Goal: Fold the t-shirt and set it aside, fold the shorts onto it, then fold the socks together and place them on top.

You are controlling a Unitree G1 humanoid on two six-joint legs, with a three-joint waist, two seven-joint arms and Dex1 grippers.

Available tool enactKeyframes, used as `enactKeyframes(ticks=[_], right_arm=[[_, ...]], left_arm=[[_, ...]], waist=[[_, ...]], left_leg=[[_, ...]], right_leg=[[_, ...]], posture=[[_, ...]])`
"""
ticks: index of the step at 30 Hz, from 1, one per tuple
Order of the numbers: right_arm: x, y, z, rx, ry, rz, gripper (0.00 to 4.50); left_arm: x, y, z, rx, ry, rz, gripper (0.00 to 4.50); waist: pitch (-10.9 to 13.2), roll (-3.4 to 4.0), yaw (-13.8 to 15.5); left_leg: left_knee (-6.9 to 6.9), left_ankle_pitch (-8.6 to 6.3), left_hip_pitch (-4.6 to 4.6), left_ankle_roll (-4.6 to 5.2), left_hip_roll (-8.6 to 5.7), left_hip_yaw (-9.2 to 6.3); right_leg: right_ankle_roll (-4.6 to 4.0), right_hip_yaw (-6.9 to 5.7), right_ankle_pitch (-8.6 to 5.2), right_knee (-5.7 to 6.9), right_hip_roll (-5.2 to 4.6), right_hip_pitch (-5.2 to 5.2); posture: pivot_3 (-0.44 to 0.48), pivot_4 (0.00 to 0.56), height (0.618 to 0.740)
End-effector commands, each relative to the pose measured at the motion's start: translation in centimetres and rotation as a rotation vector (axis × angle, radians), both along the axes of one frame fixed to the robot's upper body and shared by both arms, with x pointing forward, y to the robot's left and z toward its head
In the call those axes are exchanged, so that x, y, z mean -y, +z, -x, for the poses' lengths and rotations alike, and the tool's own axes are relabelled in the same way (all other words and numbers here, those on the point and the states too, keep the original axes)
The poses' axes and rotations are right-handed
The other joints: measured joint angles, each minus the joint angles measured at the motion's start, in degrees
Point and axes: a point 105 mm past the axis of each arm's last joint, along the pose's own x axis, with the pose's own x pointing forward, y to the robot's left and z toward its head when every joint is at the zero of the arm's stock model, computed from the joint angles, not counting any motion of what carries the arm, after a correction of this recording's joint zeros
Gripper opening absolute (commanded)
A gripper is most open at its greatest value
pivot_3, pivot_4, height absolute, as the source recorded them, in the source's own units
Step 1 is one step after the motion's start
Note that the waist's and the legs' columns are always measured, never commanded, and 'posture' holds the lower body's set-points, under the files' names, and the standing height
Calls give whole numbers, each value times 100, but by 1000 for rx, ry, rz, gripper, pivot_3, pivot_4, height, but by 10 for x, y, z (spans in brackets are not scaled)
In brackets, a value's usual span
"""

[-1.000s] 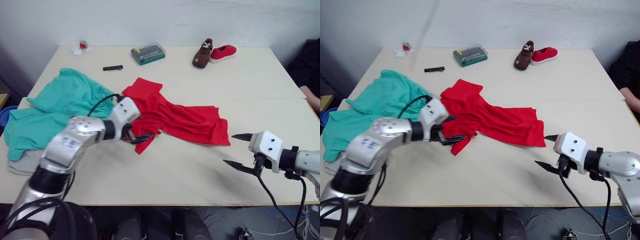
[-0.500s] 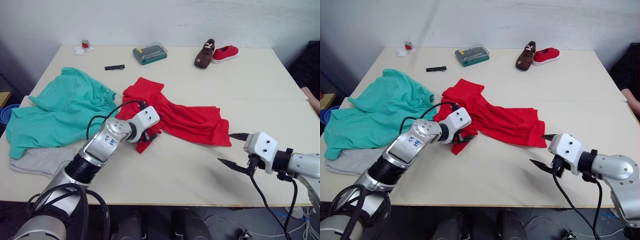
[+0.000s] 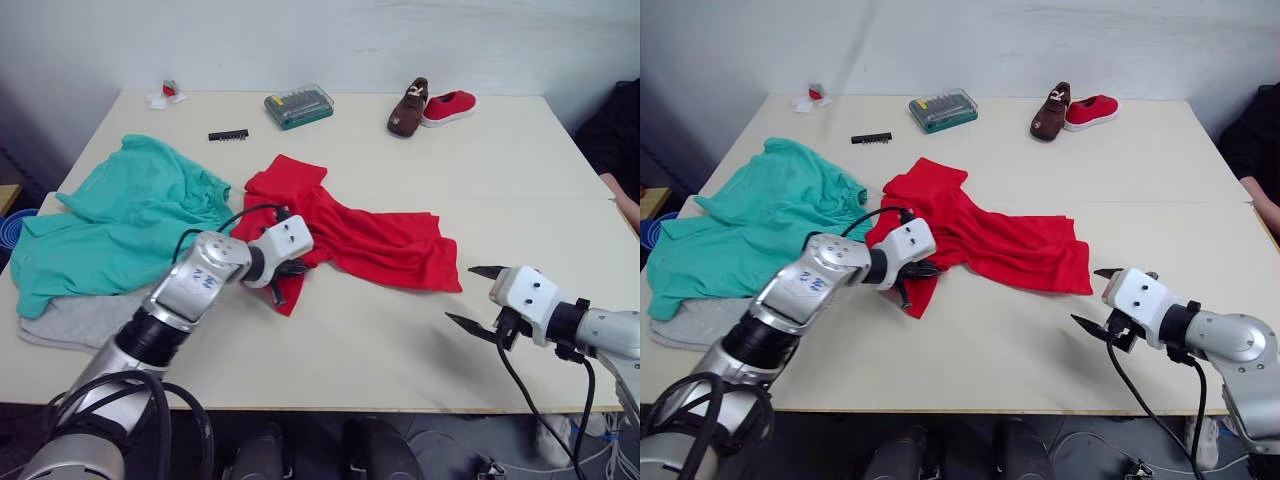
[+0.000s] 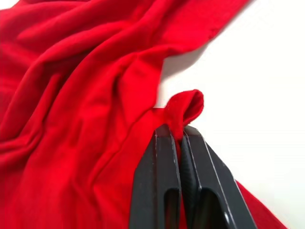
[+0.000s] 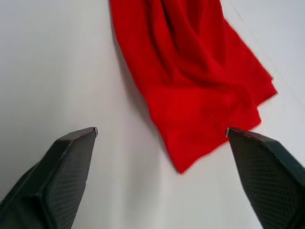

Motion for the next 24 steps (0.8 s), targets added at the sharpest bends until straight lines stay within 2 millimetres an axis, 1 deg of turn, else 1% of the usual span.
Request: enactKeyframes(ticks=[1,3,5,7,9,11,18,21,24], right_arm=[[7,2,-9,53,-6,82,2894],[9,-2,-16,55,-19,93,2267],[9,-4,-21,55,-23,96,2267],[5,-10,-24,41,10,117,2267],[-2,-14,-27,36,35,128,2267],[-4,-16,-30,36,43,132,2267],[-2,-26,-43,22,12,133,2267],[-1,-29,-45,5,1,136,1742],[-1,-29,-47,0,0,127,759]], left_arm=[[-1,13,15,-24,-95,31,0],[-8,12,21,-61,-112,26,0],[-12,10,23,-75,-124,15,0],[-15,9,19,-57,-98,8,0],[-15,9,16,-46,-84,15,0],[-14,10,17,-46,-86,19,0],[-16,8,20,-50,-81,19,0],[-19,9,22,-53,-78,18,0],[-22,9,22,-56,-71,16,0]], waist=[[1,1,-2],[1,2,-15],[1,2,-15],[2,2,-12],[2,3,-9],[2,3,-9],[2,2,-62],[2,2,-97],[2,2,-127]], left_leg=[[0,0,0,0,0,0],[1,0,0,0,0,2],[2,0,2,-2,2,3],[3,-1,3,-3,2,3],[6,-1,3,-4,2,3],[9,-1,3,-4,2,3],[16,-1,9,-5,5,6],[21,-1,12,-5,6,6],[22,-1,12,-5,5,5]], right_leg=[[0,0,0,0,0,0],[0,1,0,2,1,0],[-3,1,-2,6,2,-1],[-7,1,-5,11,2,-2],[-7,1,-5,16,2,-3],[-7,3,-6,20,1,-4],[-8,7,-6,30,3,-2],[-8,9,-6,35,2,1],[-8,11,-6,38,1,1]], posture=[[0,150,740],[0,150,740],[0,150,740],[0,150,740],[0,150,740],[0,150,740],[0,150,740],[0,150,740],[0,150,740]])
